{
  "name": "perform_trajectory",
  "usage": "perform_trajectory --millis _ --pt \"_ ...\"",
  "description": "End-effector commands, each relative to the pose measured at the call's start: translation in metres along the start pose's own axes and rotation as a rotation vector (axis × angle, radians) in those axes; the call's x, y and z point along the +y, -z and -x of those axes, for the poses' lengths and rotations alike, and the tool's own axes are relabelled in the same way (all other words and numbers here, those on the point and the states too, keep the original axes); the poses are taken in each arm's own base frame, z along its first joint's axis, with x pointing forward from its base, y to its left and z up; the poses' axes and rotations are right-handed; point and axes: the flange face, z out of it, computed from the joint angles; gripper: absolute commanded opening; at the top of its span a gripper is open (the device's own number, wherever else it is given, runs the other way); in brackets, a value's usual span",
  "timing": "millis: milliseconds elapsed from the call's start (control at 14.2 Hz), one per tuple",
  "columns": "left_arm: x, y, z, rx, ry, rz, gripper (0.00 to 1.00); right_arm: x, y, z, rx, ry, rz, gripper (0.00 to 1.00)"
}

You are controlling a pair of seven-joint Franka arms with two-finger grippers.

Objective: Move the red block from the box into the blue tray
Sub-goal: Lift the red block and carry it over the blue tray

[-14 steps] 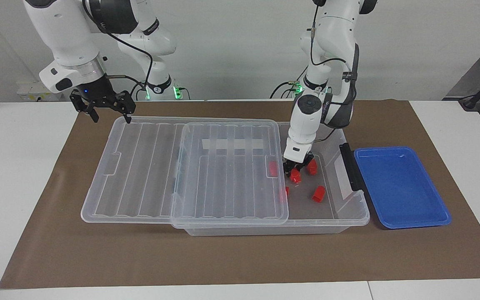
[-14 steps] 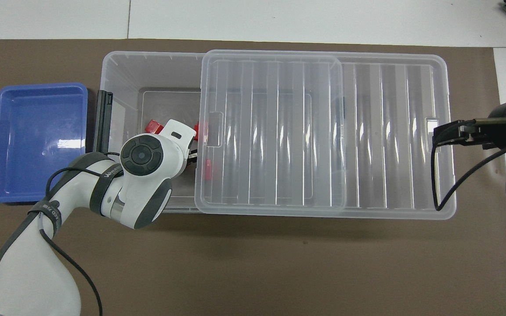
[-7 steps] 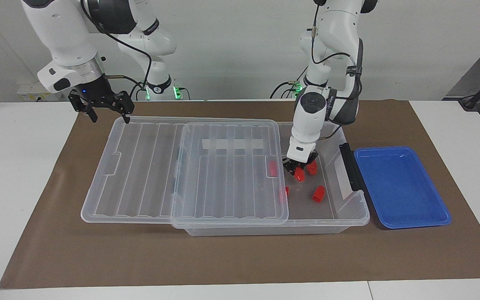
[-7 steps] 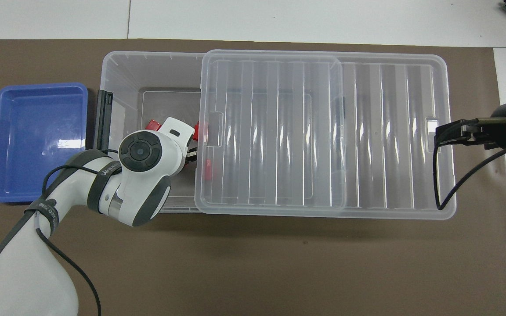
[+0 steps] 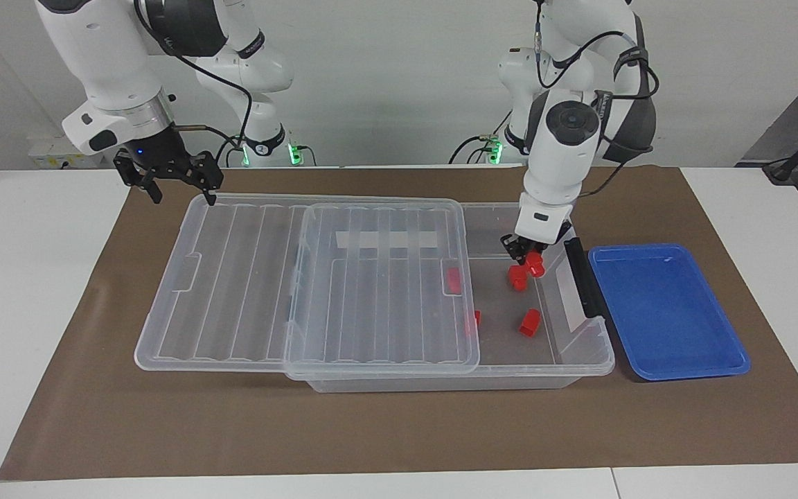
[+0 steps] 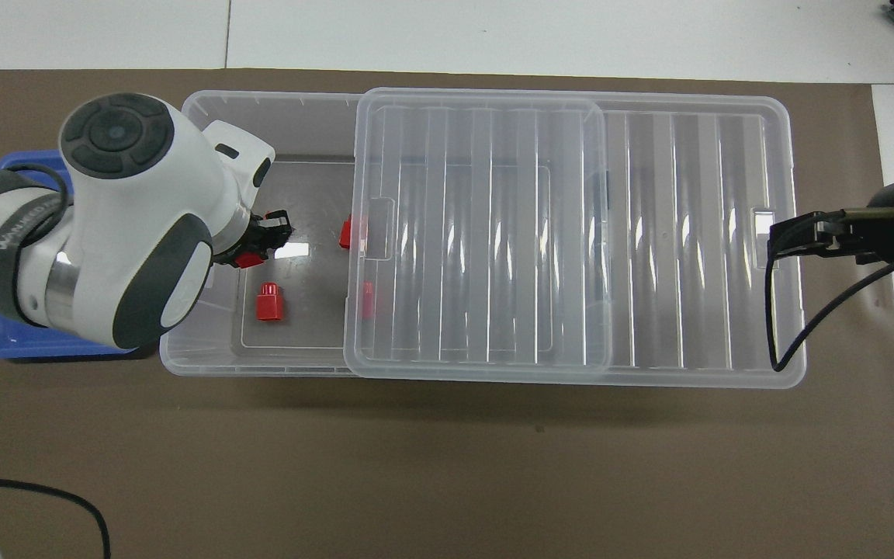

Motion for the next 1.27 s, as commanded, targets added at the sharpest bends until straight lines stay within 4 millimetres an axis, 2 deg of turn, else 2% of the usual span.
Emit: perform_trajectory --millis 0,141,353,494,636,706,777,848,989,1201 --pt "-0.035 0.041 -0.014 -0.059 -0.047 0.014 0.16 0.001 -0.001 0.002 -0.010 -0.017 -0.011 1.00" --pt "-0.081 0.052 -0.030 -0.100 -0.115 0.021 0.16 0.003 -0.002 0.004 -0.027 -0.017 -0.009 1.00" --pt "-0.157 0.062 -0.050 -0.085 -0.268 0.049 0.16 0.020 -0.001 -0.004 0.020 -0.038 -0.013 0.98" --pt "-0.192 0.056 -0.063 -0.063 -0.331 0.059 0.16 0.040 -0.004 -0.010 0.056 -0.049 -0.014 0.74" --pt "-0.228 0.044 -0.071 -0.025 -0.370 0.067 0.16 0.055 -0.017 -0.014 0.078 -0.076 -0.013 0.48" --pt "-0.244 0.032 -0.072 0.003 -0.378 0.069 0.16 0.064 -0.027 -0.017 0.102 -0.093 -0.012 0.21" --pt "-0.259 0.017 -0.071 0.032 -0.373 0.069 0.14 0.076 -0.038 -0.019 0.117 -0.117 -0.012 0.03" --pt "-0.267 -0.001 -0.070 0.053 -0.373 0.068 0.13 0.087 -0.047 -0.019 0.129 -0.135 -0.011 0.00" --pt "-0.284 -0.029 -0.074 0.095 -0.407 0.062 0.13 0.104 -0.065 -0.027 0.147 -0.159 -0.009 0.00" --pt "-0.289 -0.059 -0.078 0.140 -0.394 0.056 0.13 0.112 -0.091 -0.037 0.158 -0.171 -0.009 0.00"
